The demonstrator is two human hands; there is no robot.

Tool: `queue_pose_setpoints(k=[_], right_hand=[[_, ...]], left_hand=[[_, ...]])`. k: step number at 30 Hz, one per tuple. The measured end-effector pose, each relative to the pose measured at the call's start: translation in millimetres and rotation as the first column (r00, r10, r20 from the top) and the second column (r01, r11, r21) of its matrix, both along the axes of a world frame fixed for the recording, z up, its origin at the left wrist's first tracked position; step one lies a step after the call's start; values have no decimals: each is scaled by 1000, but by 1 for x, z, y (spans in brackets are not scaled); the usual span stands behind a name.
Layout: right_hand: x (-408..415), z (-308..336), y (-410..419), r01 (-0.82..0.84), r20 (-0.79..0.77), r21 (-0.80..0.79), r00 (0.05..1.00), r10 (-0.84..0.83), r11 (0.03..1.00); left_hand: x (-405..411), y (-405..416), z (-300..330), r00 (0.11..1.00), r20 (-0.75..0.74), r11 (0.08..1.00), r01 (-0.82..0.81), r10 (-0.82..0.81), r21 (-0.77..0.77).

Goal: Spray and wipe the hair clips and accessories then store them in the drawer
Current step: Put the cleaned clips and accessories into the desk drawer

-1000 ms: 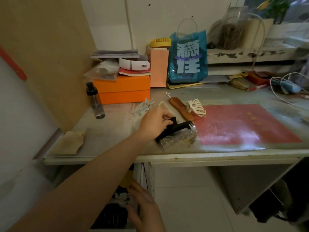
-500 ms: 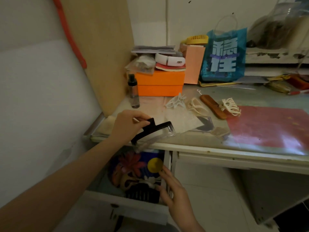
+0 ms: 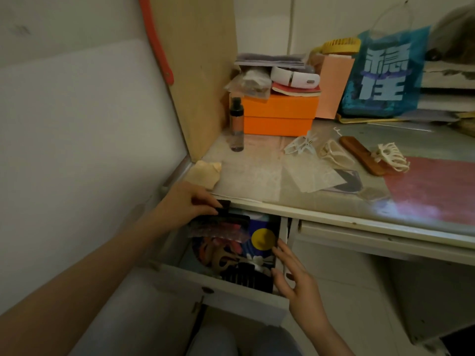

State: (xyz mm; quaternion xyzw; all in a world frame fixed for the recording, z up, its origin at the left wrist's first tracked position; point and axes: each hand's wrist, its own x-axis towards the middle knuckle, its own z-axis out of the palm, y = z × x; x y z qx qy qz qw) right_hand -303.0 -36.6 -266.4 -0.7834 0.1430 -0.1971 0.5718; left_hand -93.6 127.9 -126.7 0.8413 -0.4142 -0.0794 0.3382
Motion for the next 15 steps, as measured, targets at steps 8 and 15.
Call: queue_pose_setpoints(k=[8,15], right_hand=[[1,-1,2,-3,-35,2,999,3,1000],[2,-2,0,-1,-23,-42,1000,0,999]], left_hand=[[-13,9,-34,995,54,979,73,-85,190],[-13,6,-48,994,-27,942,108,-105,318]])
